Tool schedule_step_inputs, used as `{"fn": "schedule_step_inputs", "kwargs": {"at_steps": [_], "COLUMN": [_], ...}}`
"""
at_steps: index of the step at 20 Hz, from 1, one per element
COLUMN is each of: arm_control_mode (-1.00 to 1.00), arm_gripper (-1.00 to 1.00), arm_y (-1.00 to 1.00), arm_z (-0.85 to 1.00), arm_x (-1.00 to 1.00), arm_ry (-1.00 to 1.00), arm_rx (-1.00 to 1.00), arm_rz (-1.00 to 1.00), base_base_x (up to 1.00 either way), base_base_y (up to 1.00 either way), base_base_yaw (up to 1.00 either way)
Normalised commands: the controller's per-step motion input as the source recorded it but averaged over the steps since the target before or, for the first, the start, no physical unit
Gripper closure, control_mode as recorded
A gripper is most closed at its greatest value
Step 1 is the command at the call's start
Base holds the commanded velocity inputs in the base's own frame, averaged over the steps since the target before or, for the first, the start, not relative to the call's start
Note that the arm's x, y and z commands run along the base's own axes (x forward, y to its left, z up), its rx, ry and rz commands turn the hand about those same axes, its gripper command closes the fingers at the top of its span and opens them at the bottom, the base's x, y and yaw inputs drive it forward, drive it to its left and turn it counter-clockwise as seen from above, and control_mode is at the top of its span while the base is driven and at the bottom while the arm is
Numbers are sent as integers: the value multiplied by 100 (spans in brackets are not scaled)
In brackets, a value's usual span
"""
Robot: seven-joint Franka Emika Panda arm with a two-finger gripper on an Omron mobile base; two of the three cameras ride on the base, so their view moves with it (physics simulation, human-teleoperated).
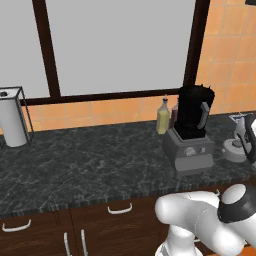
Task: Close the lid blender by securely placing the lid on top.
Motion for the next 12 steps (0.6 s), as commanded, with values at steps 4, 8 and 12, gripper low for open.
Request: {"fn": "schedule_step_inputs", "kwargs": {"at_steps": [4, 8, 12], "arm_control_mode": [-100, -100, -100], "arm_gripper": [-100, -100, -100], "arm_y": [-8, -14, -26], "arm_z": [-17, -19, -18], "arm_x": [24, 32, 39], "arm_ry": [0, 0, 0], "arm_rx": [0, 0, 2], "arm_rz": [16, 18, 15], "base_base_x": [0, 0, 0], "base_base_y": [0, 0, 0], "base_base_yaw": [0, 0, 0]}}
